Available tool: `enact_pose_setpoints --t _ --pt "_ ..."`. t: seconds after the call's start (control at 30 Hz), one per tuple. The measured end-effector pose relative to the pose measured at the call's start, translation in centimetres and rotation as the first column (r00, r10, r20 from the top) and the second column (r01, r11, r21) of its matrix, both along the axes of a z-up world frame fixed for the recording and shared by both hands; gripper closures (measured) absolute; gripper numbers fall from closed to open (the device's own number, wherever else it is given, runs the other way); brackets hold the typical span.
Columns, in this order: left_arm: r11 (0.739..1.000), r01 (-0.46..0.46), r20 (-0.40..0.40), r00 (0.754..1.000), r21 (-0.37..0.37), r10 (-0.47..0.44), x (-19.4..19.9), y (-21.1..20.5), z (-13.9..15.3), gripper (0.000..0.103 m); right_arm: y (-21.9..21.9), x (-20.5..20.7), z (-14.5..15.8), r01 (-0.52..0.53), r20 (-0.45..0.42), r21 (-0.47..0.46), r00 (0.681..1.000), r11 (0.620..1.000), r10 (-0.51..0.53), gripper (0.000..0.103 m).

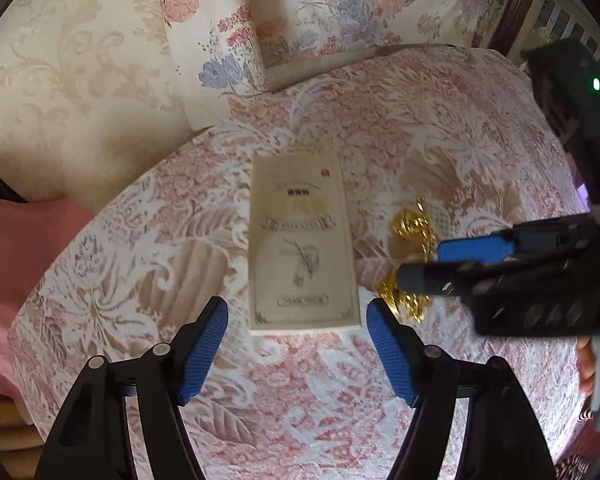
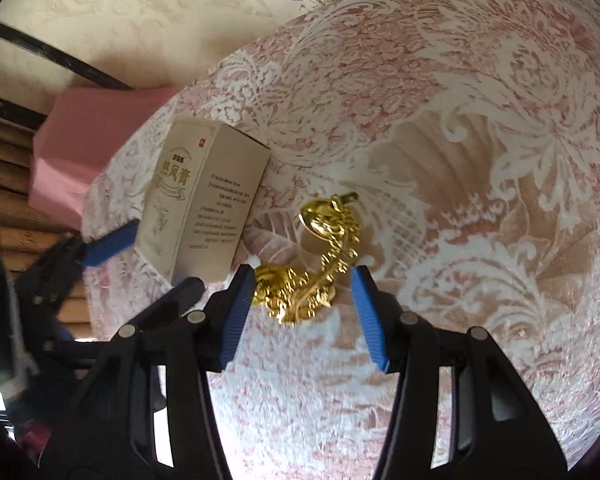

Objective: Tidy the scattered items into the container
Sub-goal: 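Grasp the cream ointment box with left gripper while right grasps the gold ornament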

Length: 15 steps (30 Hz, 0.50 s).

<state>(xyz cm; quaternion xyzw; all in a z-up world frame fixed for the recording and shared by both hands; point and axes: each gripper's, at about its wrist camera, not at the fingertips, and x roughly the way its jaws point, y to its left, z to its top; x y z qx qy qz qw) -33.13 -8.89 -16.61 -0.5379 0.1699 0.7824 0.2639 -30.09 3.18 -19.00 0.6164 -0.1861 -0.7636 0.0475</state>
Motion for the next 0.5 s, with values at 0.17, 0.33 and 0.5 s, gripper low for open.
enact_pose_setpoints --t 0.17,0.33,0.5 --pt "0.999 0.034 -0.008 0.999 -0.037 -0.034 -0.1 1.0 -0.8 0.030 -0.6 -0.3 0.2 -0.040 -0.021 0.060 0.999 0.997 0.041 0.055" --pt "0.996 0.077 0.002 0.997 -0.047 -0.077 0.4 1.6 -1.0 0.030 -0.7 -0.4 0.6 -0.184 -0.027 0.097 0.982 0.978 0.187 0.076" --pt "0.995 0.089 0.006 0.996 -0.035 -0.089 0.4 2.0 -0.7 0.030 0.6 0.1 0.4 -0.324 -0.028 0.077 0.945 0.943 0.326 0.076"
